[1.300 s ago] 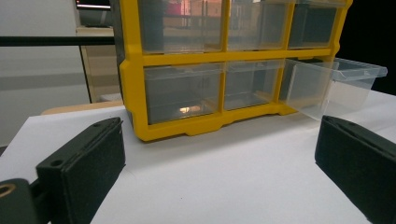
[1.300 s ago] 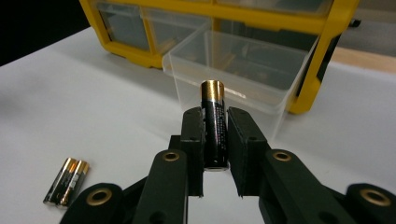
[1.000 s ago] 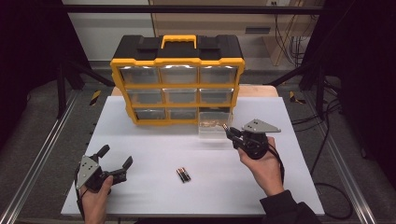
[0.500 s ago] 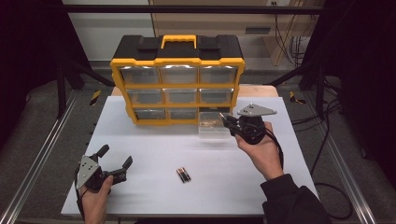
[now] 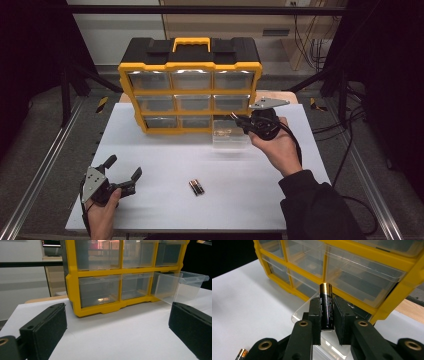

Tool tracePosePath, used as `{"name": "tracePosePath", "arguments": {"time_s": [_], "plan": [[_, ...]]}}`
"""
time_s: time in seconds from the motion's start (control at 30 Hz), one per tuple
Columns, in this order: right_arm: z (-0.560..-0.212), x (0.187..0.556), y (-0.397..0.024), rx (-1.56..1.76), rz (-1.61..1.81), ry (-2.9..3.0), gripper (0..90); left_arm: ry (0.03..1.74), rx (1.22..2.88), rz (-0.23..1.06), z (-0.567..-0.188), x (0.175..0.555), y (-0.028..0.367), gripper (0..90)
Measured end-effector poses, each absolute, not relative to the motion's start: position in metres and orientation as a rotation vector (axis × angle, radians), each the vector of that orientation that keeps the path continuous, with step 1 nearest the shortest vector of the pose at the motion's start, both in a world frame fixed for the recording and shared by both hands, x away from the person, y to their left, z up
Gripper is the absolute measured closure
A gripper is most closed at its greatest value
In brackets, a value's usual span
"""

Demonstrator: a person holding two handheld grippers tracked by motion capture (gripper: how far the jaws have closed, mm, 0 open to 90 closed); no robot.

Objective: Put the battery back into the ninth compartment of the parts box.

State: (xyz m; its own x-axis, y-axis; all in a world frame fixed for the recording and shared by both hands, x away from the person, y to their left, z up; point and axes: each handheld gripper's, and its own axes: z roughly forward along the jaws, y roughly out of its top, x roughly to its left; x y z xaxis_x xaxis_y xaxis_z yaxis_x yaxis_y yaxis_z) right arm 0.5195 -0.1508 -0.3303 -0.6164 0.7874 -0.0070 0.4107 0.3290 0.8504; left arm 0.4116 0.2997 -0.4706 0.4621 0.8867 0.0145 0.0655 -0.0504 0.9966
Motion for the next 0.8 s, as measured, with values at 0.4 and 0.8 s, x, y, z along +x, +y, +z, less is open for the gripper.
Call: {"name": "tracePosePath", "arguments": {"time_s": [0.4, 0.8], "plan": [[-0.332, 0.536, -0.147, 1.082, 1.177, 2.217, 76.7, 0.883, 1.478, 0.834, -0.47, 0.412, 0.3, 1.4], [-0.344, 0.55, -0.137, 1.078, 1.103, 2.281, 76.7, 0.882, 1.478, 0.833, -0.47, 0.412, 0.3, 1.5]]}}
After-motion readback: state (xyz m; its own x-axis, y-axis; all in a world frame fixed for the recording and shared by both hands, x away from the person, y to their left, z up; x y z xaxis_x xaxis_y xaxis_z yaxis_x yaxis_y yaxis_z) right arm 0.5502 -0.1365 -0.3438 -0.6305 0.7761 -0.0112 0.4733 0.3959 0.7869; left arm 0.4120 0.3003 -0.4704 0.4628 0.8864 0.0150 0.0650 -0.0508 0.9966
